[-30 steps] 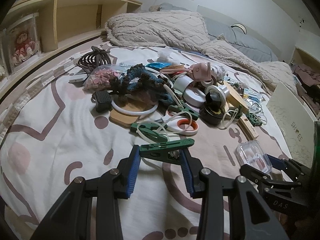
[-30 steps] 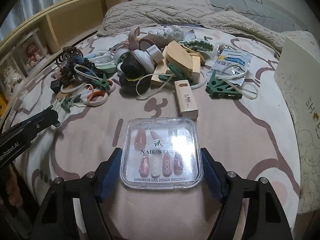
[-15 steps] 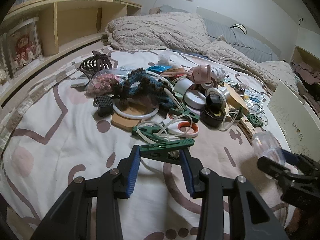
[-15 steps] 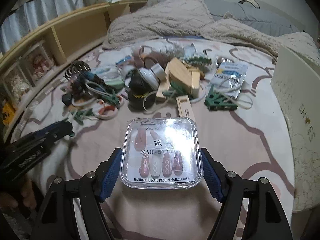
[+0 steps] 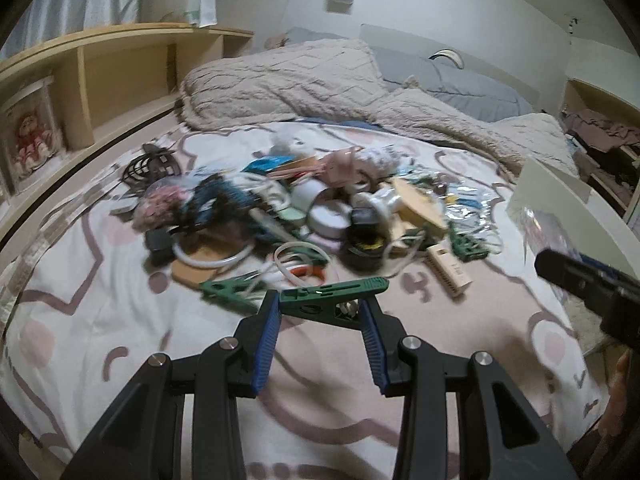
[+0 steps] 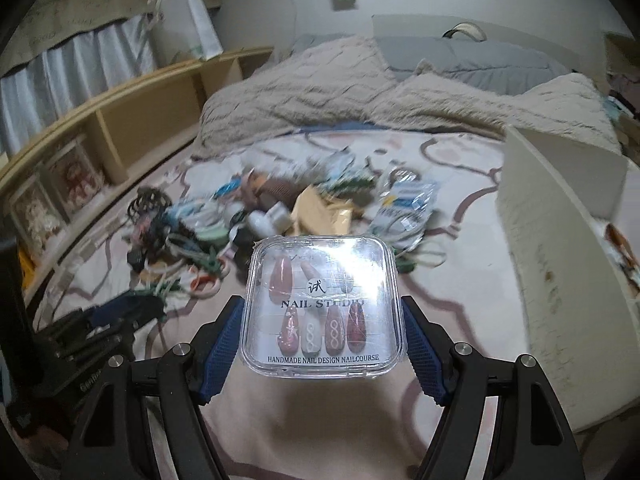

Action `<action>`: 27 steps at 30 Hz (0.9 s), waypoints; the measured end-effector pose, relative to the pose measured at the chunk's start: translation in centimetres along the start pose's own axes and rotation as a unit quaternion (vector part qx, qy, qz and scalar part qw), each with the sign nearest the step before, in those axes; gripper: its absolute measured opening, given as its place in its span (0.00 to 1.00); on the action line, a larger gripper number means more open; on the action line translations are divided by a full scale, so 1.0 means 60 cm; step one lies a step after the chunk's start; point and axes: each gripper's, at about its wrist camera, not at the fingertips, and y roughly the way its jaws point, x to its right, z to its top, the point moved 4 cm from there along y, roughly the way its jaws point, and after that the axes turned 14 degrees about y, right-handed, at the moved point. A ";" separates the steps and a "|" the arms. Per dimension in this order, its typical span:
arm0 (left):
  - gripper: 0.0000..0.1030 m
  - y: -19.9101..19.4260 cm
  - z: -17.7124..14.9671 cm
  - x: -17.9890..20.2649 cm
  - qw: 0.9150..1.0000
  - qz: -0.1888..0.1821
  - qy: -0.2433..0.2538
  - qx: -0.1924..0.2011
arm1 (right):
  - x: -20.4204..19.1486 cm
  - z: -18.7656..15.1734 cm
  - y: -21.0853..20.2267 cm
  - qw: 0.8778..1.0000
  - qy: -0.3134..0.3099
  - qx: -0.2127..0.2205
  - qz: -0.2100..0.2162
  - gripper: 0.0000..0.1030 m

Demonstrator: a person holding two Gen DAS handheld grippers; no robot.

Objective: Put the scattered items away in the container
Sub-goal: 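Carry NAIL STUDIO case and green clothespin over the white SHOES box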

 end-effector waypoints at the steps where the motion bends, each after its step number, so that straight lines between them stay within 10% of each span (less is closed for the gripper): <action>1: 0.38 0.000 0.005 0.007 1.000 -0.004 0.001 0.001 | 0.004 0.006 -0.007 1.000 0.001 0.008 -0.003 0.74; 27: 0.38 -0.047 0.163 0.165 0.991 -0.086 0.050 0.094 | 0.140 0.149 -0.144 0.983 0.094 0.150 -0.038 0.74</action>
